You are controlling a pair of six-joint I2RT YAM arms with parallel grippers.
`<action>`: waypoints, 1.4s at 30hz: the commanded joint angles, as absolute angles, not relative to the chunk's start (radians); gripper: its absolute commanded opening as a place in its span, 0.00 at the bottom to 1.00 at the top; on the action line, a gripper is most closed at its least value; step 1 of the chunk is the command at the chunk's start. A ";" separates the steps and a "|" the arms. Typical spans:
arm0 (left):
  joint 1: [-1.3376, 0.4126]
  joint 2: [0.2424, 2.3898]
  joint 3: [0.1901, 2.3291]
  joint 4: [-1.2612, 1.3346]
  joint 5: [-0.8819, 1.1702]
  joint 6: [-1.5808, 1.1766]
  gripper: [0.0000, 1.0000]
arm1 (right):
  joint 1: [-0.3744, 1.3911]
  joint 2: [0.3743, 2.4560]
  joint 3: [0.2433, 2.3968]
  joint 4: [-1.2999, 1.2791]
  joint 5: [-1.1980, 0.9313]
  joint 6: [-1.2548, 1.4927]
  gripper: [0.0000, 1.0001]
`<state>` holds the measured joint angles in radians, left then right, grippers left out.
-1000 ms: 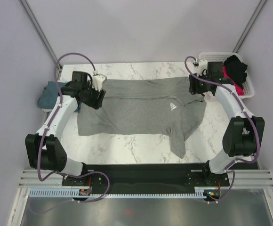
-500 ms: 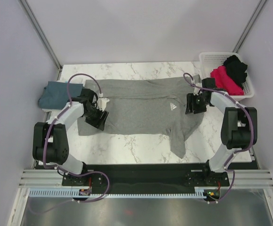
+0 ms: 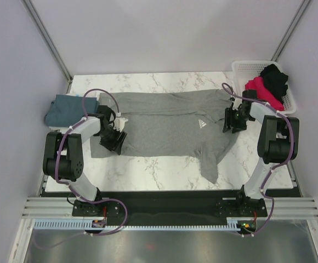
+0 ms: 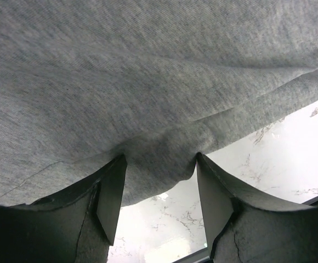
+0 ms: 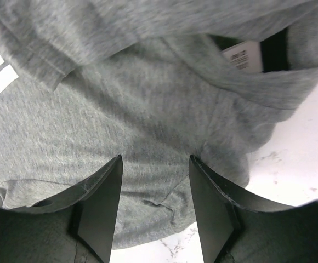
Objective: Fold and stack the t-shirts
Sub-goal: Fold the tshirt
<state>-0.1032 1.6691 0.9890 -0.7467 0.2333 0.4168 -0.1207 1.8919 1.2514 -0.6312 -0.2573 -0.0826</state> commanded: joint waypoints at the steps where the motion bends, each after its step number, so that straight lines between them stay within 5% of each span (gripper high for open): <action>1: -0.083 1.661 0.993 -0.739 0.196 0.469 0.62 | -0.155 1.937 1.281 -0.647 -0.198 -0.106 0.60; 11: -0.074 1.594 1.029 -0.741 0.219 0.476 0.61 | -0.175 1.882 1.332 -0.626 -0.198 -0.149 0.58; 20: -0.077 1.394 1.190 -0.867 0.367 0.403 0.63 | -0.175 1.485 1.250 -0.691 -0.302 -0.187 0.61; 29: -0.078 1.387 1.098 -0.876 0.385 0.388 0.62 | -0.175 1.427 1.057 -0.867 -0.477 -0.086 0.58; 42: -0.080 1.367 1.036 -0.848 0.406 0.364 0.61 | -0.175 1.630 1.164 -0.723 -0.532 0.026 0.58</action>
